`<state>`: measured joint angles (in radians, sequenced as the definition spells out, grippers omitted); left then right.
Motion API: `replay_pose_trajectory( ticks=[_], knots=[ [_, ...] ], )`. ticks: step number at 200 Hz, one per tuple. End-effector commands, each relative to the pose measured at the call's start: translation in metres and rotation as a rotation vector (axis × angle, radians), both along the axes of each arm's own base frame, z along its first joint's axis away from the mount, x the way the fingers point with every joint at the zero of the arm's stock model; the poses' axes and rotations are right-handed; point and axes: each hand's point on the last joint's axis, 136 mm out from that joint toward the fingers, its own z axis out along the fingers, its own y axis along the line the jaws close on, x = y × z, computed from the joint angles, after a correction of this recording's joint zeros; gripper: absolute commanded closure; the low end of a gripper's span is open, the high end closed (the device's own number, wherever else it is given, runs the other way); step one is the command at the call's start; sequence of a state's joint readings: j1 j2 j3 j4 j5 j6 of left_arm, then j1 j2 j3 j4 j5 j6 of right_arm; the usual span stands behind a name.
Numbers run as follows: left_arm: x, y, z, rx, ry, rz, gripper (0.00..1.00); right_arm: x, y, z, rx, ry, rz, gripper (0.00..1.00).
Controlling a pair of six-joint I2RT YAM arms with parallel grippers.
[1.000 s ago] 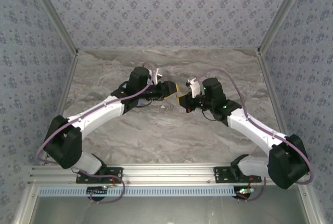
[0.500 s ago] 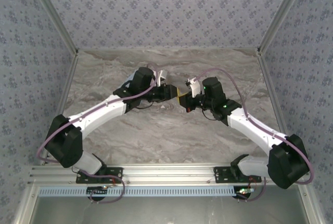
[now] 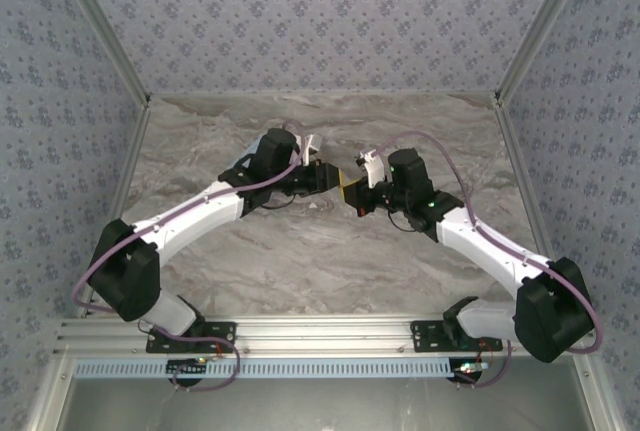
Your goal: Unlock a padlock with a key
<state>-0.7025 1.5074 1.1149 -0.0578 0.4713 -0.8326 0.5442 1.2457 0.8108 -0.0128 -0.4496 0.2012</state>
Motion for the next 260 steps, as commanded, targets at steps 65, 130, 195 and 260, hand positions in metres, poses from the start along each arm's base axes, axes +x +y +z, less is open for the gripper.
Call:
replay_pose_trajectory(
  ticks=[65,130,195,260],
  knots=[
    [0.006,0.001,0.007,0.044,-0.066,0.006,0.97,-0.005,0.007,0.014,0.025,0.001,0.036,1.00],
    [0.010,0.013,0.023,0.074,-0.162,0.021,1.00,-0.013,0.004,0.017,0.082,0.020,0.086,0.87],
    [0.015,0.033,0.055,0.098,-0.336,0.022,1.00,-0.004,-0.025,0.047,0.246,-0.037,0.040,0.58],
    [-0.011,0.031,0.106,0.018,-0.551,-0.119,1.00,-0.009,-0.019,0.113,0.462,-0.153,0.166,0.43]
  ],
)
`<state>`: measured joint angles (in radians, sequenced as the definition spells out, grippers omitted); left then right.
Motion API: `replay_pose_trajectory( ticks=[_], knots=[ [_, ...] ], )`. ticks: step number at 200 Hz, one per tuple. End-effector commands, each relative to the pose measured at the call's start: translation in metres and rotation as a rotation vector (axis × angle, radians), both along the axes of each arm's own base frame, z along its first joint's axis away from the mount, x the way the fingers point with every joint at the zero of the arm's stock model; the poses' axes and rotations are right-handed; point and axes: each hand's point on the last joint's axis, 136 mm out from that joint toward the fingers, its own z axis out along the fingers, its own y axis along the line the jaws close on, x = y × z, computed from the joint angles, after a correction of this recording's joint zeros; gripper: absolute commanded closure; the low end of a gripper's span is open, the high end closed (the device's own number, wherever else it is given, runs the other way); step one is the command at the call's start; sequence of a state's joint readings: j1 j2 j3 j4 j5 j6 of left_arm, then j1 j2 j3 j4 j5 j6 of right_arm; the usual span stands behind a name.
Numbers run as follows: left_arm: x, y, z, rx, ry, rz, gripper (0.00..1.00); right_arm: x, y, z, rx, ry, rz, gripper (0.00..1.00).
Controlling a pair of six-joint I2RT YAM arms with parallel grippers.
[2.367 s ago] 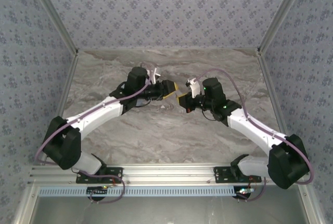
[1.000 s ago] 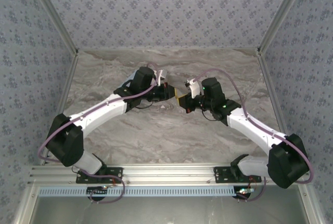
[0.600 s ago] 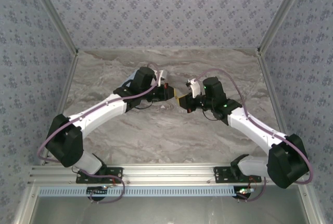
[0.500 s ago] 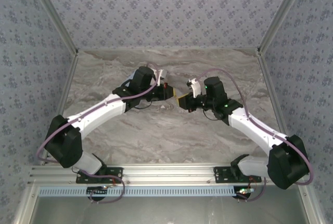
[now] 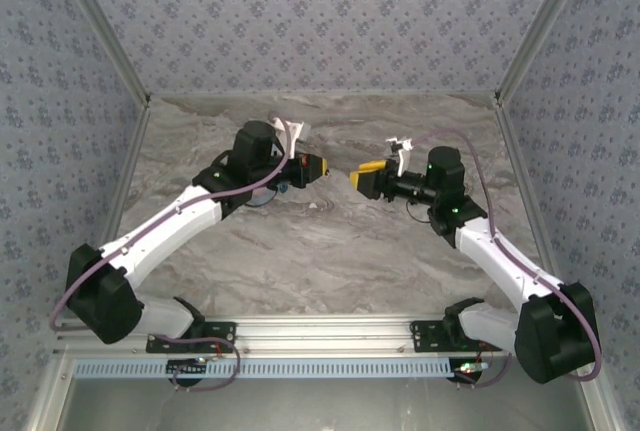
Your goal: Unlock a padlock with a key
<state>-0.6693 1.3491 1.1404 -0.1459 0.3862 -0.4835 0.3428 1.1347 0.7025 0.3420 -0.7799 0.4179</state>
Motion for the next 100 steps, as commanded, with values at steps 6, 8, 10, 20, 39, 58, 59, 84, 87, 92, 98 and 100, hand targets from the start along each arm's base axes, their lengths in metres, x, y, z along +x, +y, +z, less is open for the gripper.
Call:
replay_pose_trajectory(
  ticks=[6,8,10,20,39,58,59,84,87,92,98,100],
  knots=[
    [-0.015,-0.004,0.054,-0.072,-0.173,-0.114,1.00,-0.011,0.013,0.046,0.121,-0.094,0.124,0.43],
    [-0.016,-0.004,0.056,-0.075,-0.176,-0.119,1.00,-0.012,0.014,0.047,0.123,-0.096,0.131,0.43],
    [-0.017,-0.005,0.057,-0.078,-0.179,-0.123,1.00,-0.011,0.015,0.048,0.125,-0.096,0.134,0.43],
    [-0.020,-0.006,0.063,-0.093,-0.198,-0.147,1.00,-0.014,0.020,0.053,0.132,-0.105,0.161,0.44],
    [-0.023,-0.009,0.072,-0.119,-0.217,-0.170,1.00,-0.020,0.032,0.059,0.130,-0.122,0.217,0.46],
    [-0.023,-0.009,0.076,-0.129,-0.220,-0.170,1.00,-0.022,0.039,0.059,0.121,-0.123,0.240,0.49],
    [-0.023,-0.009,0.076,-0.130,-0.220,-0.170,1.00,-0.022,0.040,0.059,0.121,-0.121,0.240,0.49],
    [-0.023,-0.011,0.077,-0.143,-0.219,-0.175,1.00,-0.021,0.044,0.056,0.117,-0.113,0.248,0.53],
    [-0.024,-0.011,0.077,-0.144,-0.220,-0.176,1.00,-0.020,0.045,0.056,0.116,-0.111,0.249,0.53],
    [-0.024,-0.011,0.077,-0.145,-0.219,-0.177,1.00,-0.020,0.046,0.056,0.116,-0.110,0.252,0.54],
    [-0.024,-0.011,0.077,-0.144,-0.217,-0.177,1.00,-0.020,0.047,0.055,0.115,-0.106,0.258,0.55],
    [-0.024,-0.011,0.078,-0.145,-0.218,-0.179,1.00,-0.020,0.047,0.055,0.115,-0.103,0.258,0.55]
  ],
)
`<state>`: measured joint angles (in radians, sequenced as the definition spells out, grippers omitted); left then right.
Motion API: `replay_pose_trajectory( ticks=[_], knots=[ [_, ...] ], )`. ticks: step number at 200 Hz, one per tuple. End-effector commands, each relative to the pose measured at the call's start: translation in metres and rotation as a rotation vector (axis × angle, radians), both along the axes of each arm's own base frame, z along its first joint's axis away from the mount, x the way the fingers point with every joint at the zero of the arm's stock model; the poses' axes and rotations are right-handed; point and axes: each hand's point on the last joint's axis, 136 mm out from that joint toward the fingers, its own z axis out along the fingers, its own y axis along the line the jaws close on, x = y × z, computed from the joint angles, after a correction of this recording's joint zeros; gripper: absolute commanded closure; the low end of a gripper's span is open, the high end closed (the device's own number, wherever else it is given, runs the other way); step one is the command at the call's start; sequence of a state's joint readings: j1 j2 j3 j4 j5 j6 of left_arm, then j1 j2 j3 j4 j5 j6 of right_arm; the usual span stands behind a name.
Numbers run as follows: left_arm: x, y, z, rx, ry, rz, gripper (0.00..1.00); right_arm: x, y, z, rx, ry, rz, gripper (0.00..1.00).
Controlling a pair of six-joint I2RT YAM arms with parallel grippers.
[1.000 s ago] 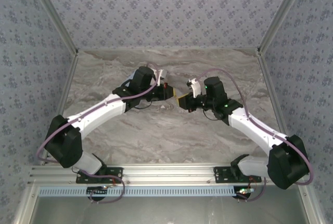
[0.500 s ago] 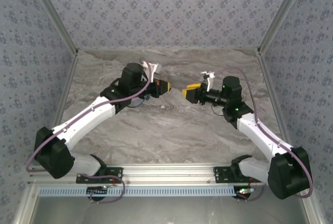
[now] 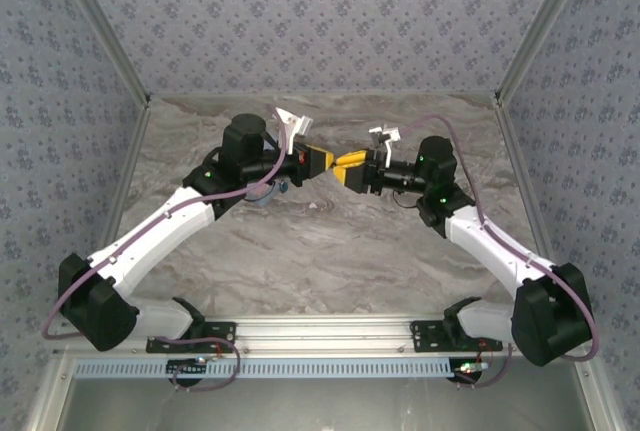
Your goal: Unlock a padlock with a key
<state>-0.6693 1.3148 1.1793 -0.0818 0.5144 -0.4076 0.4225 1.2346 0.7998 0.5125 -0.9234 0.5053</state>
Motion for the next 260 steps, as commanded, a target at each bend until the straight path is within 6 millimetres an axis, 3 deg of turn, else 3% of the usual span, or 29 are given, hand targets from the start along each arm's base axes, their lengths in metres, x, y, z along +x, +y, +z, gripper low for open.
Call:
replay_pose_trajectory(
  ticks=[1,46,138,170,200,260],
  knots=[
    [-0.006,0.000,0.029,-0.056,-0.070,-0.035,1.00,-0.002,0.007,0.012,0.013,-0.036,0.040,0.55],
    [-0.006,-0.001,0.028,-0.056,-0.068,-0.042,1.00,0.000,0.010,0.011,0.007,-0.031,0.043,0.64],
    [-0.003,0.003,0.024,-0.032,-0.075,-0.019,1.00,0.000,0.006,0.005,-0.017,-0.020,0.022,0.98],
    [0.003,0.011,0.027,-0.024,-0.081,0.035,0.78,0.000,0.003,-0.002,-0.039,-0.007,0.003,1.00],
    [0.015,0.031,0.029,-0.011,-0.081,0.135,0.48,0.003,-0.003,-0.012,-0.070,0.009,-0.040,1.00],
    [0.050,0.091,0.007,0.112,-0.020,0.430,0.16,0.008,-0.020,-0.039,-0.159,0.064,-0.148,1.00]
  ],
)
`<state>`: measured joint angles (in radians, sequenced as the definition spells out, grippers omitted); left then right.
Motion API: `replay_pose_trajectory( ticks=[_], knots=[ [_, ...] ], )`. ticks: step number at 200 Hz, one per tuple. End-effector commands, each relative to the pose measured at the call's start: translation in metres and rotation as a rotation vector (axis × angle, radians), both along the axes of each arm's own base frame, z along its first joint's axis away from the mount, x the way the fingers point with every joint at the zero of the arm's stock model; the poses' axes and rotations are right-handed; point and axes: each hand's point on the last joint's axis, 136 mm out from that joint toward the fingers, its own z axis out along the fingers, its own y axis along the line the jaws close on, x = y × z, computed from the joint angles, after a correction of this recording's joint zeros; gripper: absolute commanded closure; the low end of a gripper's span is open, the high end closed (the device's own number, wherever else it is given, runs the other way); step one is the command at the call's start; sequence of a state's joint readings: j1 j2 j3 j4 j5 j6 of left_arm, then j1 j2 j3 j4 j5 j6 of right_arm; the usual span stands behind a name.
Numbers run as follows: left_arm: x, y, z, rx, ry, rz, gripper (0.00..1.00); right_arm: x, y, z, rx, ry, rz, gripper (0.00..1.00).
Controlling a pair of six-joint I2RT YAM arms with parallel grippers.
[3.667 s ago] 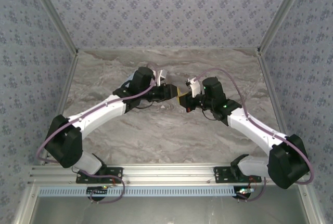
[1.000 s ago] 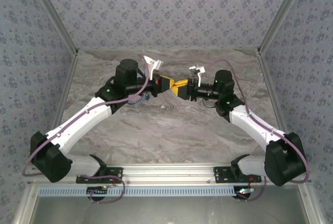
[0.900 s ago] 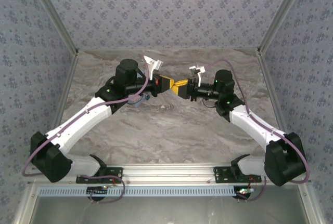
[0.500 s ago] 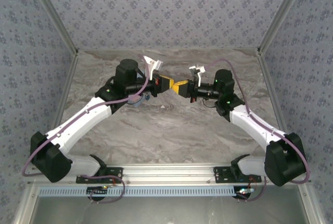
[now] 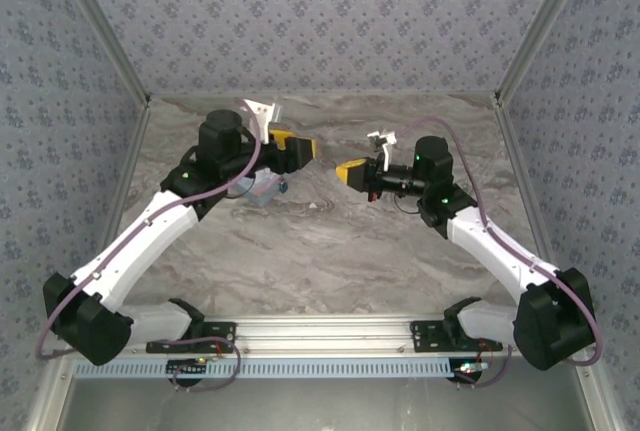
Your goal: Unlock a padlock with a key
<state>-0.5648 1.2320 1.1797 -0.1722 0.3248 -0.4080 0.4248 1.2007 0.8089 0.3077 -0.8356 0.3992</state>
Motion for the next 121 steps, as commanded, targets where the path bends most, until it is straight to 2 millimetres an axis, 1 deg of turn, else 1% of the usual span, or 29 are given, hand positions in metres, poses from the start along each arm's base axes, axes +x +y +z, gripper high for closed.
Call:
replay_pose_trajectory(
  ticks=[1,32,55,74,98,121],
  knots=[
    [0.012,0.030,-0.002,0.060,0.012,0.150,0.15,0.003,-0.014,-0.017,-0.060,0.023,-0.072,1.00],
    [0.027,0.062,-0.015,0.123,0.042,0.294,0.01,0.008,-0.032,-0.035,-0.091,0.069,-0.159,1.00],
    [0.040,0.079,-0.031,0.152,0.098,0.347,0.01,0.007,-0.044,-0.048,-0.120,0.096,-0.212,1.00],
    [0.050,0.086,-0.047,0.200,0.136,0.368,0.01,0.005,-0.051,-0.060,-0.150,0.119,-0.248,1.00],
    [0.065,0.091,-0.071,0.294,0.194,0.405,0.01,0.004,-0.060,-0.079,-0.196,0.167,-0.303,1.00],
    [0.078,0.091,-0.096,0.357,0.243,0.417,0.01,0.002,-0.065,-0.099,-0.223,0.224,-0.329,1.00]
  ],
)
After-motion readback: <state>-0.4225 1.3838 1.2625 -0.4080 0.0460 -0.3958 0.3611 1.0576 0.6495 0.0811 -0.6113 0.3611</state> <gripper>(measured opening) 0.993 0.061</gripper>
